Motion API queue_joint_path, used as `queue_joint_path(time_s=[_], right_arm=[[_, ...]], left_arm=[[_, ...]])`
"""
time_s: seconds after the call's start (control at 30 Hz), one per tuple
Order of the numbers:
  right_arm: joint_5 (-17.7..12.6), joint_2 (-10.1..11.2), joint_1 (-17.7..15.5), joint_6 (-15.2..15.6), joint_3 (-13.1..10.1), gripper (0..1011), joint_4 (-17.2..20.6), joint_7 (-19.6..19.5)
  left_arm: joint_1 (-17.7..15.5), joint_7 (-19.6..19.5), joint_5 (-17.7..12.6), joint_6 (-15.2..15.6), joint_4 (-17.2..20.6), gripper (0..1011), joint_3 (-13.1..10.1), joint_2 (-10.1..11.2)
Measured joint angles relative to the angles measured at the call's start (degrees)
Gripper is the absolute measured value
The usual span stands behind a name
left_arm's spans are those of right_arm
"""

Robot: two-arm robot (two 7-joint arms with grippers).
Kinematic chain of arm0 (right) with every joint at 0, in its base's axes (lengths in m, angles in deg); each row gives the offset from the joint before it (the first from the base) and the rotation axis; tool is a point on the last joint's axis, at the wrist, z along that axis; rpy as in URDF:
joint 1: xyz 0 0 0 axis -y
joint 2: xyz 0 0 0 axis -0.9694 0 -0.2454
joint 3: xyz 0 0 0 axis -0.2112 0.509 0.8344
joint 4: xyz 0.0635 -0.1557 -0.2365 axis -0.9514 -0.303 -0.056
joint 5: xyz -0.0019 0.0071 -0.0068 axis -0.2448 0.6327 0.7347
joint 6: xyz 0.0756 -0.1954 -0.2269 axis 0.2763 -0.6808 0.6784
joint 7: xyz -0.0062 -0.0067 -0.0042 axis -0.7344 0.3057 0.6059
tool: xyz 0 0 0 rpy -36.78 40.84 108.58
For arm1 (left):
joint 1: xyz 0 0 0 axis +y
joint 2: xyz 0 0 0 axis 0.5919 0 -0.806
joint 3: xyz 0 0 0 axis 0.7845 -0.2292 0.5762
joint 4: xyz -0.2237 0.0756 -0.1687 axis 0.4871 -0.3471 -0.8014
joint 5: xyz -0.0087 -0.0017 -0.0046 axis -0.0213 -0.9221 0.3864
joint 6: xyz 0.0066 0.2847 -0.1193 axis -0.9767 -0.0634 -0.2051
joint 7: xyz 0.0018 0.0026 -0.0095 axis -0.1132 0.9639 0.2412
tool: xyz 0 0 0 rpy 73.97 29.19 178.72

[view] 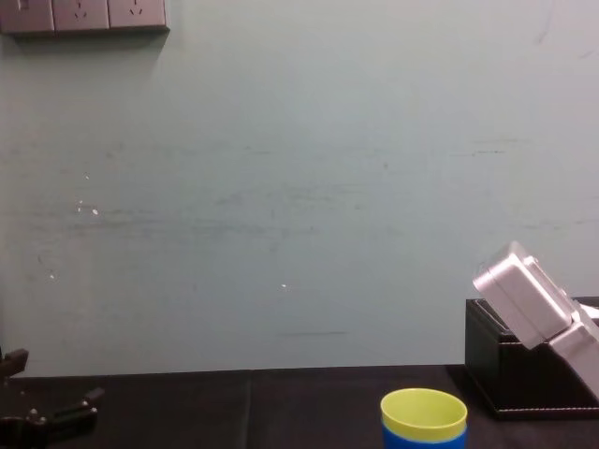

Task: Stack the three plastic cups sequentially using one hand.

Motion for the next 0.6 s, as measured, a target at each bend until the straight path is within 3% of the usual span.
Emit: queue_joint_path(time_s=[0.37, 0.6], right_arm=[[-0.14, 0.72, -0.01, 0.71, -0.51, 735, 1.31, 0.01], [-2.94, 3.5, -1.09, 1.49, -3.01, 735, 6.87, 0.54]], left_arm=[[0.0, 0.0, 0.0, 0.0, 0.0, 1011, 0.0, 0.0], [0.0, 0.0, 0.0, 0.0, 0.0, 1011, 0.0, 0.0]])
